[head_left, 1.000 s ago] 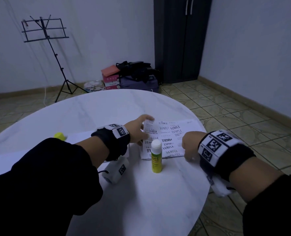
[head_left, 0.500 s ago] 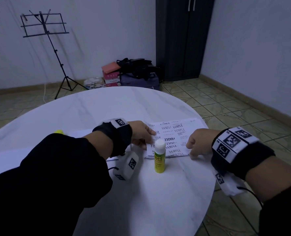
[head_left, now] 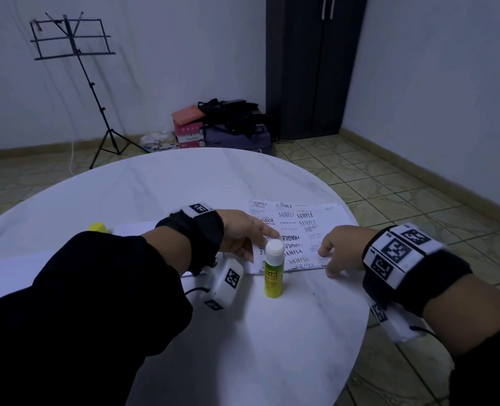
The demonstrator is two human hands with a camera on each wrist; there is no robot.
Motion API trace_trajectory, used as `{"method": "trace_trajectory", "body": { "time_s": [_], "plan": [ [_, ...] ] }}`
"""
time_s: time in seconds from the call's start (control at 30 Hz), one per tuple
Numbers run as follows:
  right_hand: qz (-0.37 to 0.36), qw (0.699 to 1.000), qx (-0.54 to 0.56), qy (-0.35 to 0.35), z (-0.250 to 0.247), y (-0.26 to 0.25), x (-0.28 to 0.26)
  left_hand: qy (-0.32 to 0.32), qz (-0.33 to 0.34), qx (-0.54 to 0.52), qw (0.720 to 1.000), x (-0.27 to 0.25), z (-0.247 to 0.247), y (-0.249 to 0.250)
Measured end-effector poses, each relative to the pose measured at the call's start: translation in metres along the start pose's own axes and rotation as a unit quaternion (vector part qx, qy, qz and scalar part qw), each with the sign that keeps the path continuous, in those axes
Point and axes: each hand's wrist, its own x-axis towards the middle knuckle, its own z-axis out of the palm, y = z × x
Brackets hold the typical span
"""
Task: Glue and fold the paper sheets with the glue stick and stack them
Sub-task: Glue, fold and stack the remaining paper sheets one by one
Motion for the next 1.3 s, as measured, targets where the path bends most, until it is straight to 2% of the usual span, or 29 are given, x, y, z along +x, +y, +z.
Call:
{"method": "trace_trajectory", "body": {
  "time_s": [0.53,0.8,0.97,1.17,1.3],
  "plan": [
    [0.007,1.000,-0.012,0.007,-0.002,-0.009,-0.004,0.033,-0.007,-0.143,0.989,-0.004,0.000,0.008],
    [0.007,0.999,-0.036,0.006,-0.004,-0.013,0.003,0.002,-0.001,-0.206,0.978,-0.005,0.006,0.012],
    [0.010,0.999,-0.035,0.013,-0.001,-0.014,0.004,-0.010,0.011,-0.222,0.975,-0.001,0.005,0.008],
    [0.007,0.999,-0.035,0.021,0.002,-0.012,0.006,0.033,0.021,-0.210,0.977,0.004,0.001,0.004],
    [0.003,0.998,-0.050,0.026,0.003,-0.013,0.008,0.021,0.014,-0.210,0.977,0.007,0.000,0.002]
  ]
}}
